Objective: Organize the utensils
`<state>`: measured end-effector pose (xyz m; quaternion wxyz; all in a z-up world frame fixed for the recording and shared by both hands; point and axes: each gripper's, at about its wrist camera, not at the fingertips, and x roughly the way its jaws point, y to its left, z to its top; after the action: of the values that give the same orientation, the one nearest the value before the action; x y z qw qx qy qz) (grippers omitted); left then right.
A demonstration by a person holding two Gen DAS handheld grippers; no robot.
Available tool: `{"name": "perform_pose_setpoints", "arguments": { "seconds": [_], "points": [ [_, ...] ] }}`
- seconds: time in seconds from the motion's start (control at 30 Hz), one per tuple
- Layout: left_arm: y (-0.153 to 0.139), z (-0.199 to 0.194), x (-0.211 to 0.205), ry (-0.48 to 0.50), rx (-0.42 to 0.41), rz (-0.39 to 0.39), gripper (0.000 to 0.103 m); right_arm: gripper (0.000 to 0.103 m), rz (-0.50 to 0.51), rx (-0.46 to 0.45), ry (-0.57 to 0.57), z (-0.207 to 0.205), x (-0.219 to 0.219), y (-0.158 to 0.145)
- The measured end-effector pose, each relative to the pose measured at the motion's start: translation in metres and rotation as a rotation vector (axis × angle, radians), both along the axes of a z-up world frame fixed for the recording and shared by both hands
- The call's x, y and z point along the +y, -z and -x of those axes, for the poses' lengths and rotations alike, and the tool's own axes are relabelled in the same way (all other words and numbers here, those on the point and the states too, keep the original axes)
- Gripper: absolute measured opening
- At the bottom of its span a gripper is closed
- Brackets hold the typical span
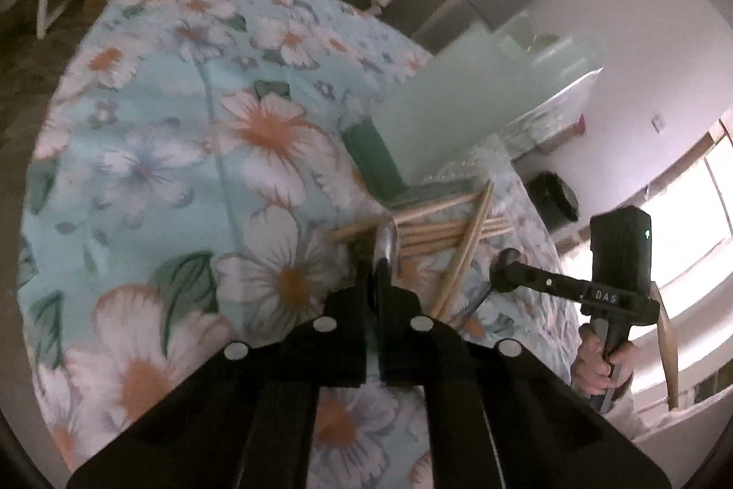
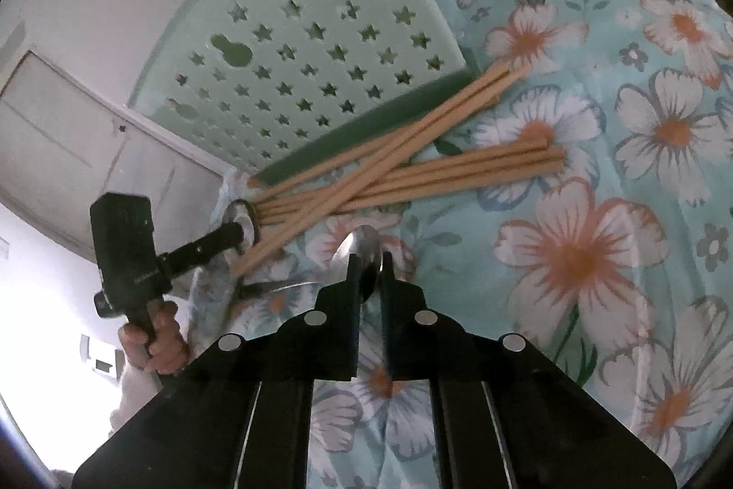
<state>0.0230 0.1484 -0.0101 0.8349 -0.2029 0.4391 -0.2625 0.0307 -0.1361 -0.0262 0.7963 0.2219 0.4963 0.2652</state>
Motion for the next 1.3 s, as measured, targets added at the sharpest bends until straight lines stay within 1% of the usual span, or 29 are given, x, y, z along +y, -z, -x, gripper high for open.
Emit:
{"name": "perform_pose_setpoints", "arguments": {
  "seconds": [0.1, 0.23, 0.3, 0.37, 0.4, 0.47, 0.5, 0.53, 0.57, 0.67, 0.7, 0.73, 0.77, 0.8, 0.87, 0.93, 1.0, 1.07, 1.13, 1.17, 1.2, 1.3],
  "points": [
    [-0.016, 0.009, 0.002, -0.058, -0.049, -0.046, 0.002, 0.004, 0.017, -0.041, 0.015, 0.002, -0.002, -0.010],
    [-0.040, 0.023, 0.004, -0.119, -0.106, -0.066, 0.002, 0.002, 0.054, -0.119, 0.059, 0.007, -0.012, -0.034],
    [-0.062, 0.035, 0.004, -0.150, -0.164, -0.087, 0.002, 0.001, 0.065, -0.161, 0.074, 0.012, -0.020, -0.050],
    [-0.084, 0.046, 0.001, -0.184, -0.225, -0.078, 0.002, 0.000, 0.077, -0.209, 0.083, 0.020, -0.028, -0.065],
    [-0.097, 0.052, 0.001, -0.195, -0.263, -0.059, 0.002, 0.000, 0.099, -0.237, 0.092, 0.024, -0.032, -0.074],
    [-0.122, 0.055, 0.001, -0.238, -0.336, -0.056, 0.002, 0.001, 0.134, -0.282, 0.112, 0.032, -0.045, -0.090],
    [-0.132, 0.056, 0.000, -0.240, -0.368, -0.043, 0.002, 0.001, 0.142, -0.297, 0.120, 0.036, -0.052, -0.096],
    [-0.148, 0.054, -0.006, -0.278, -0.415, -0.036, 0.002, 0.001, 0.140, -0.303, 0.126, 0.037, -0.055, -0.099],
    [-0.157, 0.050, -0.011, -0.283, -0.443, -0.037, 0.002, 0.001, 0.129, -0.308, 0.135, 0.038, -0.061, -0.105],
    [-0.185, 0.034, -0.028, -0.368, -0.543, -0.069, 0.002, 0.001, 0.106, -0.333, 0.159, 0.045, -0.073, -0.118],
    [-0.193, 0.025, -0.034, -0.438, -0.578, -0.090, 0.002, 0.001, 0.110, -0.341, 0.167, 0.045, -0.075, -0.123],
    [-0.199, 0.016, -0.040, -0.475, -0.601, -0.122, 0.002, 0.001, 0.114, -0.349, 0.179, 0.046, -0.075, -0.125],
    [-0.202, 0.009, -0.044, -0.496, -0.615, -0.136, 0.002, 0.001, 0.113, -0.359, 0.193, 0.047, -0.078, -0.129],
    [-0.206, -0.004, -0.050, -0.553, -0.626, -0.165, 0.002, 0.001, 0.106, -0.364, 0.202, 0.048, -0.082, -0.132],
    [-0.209, -0.024, -0.064, -0.573, -0.647, -0.215, 0.002, 0.001, 0.088, -0.368, 0.210, 0.049, -0.087, -0.137],
    [-0.207, -0.040, -0.081, -0.598, -0.665, -0.298, 0.002, 0.001, 0.083, -0.376, 0.214, 0.050, -0.091, -0.141],
    [-0.201, -0.055, -0.098, -0.589, -0.666, -0.368, 0.002, 0.001, 0.082, -0.386, 0.215, 0.049, -0.092, -0.145],
    [-0.189, -0.067, -0.122, -0.548, -0.683, -0.463, 0.002, 0.001, 0.076, -0.395, 0.218, 0.048, -0.094, -0.147],
    [-0.176, -0.069, -0.142, -0.496, -0.716, -0.543, 0.002, 0.001, 0.070, -0.403, 0.220, 0.046, -0.096, -0.151],
    [-0.170, -0.067, -0.147, -0.478, -0.726, -0.565, 0.002, 0.001, 0.068, -0.408, 0.226, 0.045, -0.098, -0.153],
    [-0.164, -0.065, -0.155, -0.421, -0.743, -0.581, 0.003, 0.001, 0.066, -0.409, 0.229, 0.044, -0.099, -0.155],
    [-0.151, -0.055, -0.164, -0.311, -0.757, -0.613, 0.004, 0.001, 0.060, -0.415, 0.239, 0.038, -0.102, -0.161]
  ]
}}
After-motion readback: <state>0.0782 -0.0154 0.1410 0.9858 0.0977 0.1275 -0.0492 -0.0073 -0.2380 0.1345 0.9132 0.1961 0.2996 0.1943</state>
